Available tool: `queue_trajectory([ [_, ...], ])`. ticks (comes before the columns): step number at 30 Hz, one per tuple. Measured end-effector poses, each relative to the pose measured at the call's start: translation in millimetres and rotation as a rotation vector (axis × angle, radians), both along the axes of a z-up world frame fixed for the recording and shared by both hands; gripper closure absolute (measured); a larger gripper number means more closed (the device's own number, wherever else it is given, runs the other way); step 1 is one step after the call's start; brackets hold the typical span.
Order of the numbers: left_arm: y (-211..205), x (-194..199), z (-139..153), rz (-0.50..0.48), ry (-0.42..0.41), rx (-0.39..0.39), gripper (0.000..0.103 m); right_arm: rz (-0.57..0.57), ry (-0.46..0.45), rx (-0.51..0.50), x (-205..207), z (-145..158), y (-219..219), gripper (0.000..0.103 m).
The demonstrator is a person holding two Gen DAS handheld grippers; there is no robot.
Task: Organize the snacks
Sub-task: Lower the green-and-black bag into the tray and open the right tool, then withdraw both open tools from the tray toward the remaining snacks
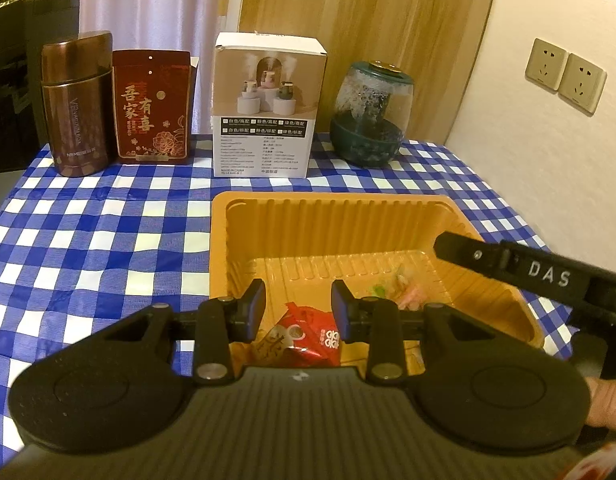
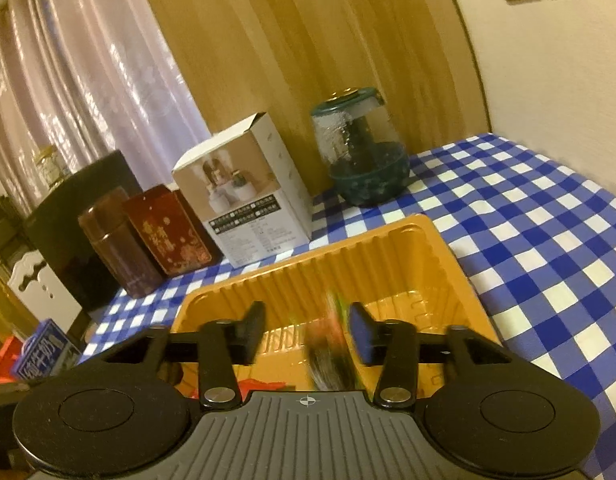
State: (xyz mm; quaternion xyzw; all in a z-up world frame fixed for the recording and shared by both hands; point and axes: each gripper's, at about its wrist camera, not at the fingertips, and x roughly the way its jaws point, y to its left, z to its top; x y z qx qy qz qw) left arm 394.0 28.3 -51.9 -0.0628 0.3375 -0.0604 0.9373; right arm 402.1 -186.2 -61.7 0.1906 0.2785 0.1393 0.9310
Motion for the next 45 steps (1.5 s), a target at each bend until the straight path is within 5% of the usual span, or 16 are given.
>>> queue_trajectory([
  [21,-13,-27,13,-0.036,-0.032,0.021,0.071,-0.095,-0.086,-0.079,-32,19,-25,0.049],
  [30,-27,-72,14,-0.075,-0.031,0.029,0.071,-0.059,-0.125,-0.154,-73,28,-26,0.049],
  [45,-26,-157,-6,-0.104,0.009,0.086,0.070,0.006,-0.066,-0.210,-165,15,-44,0.049],
])
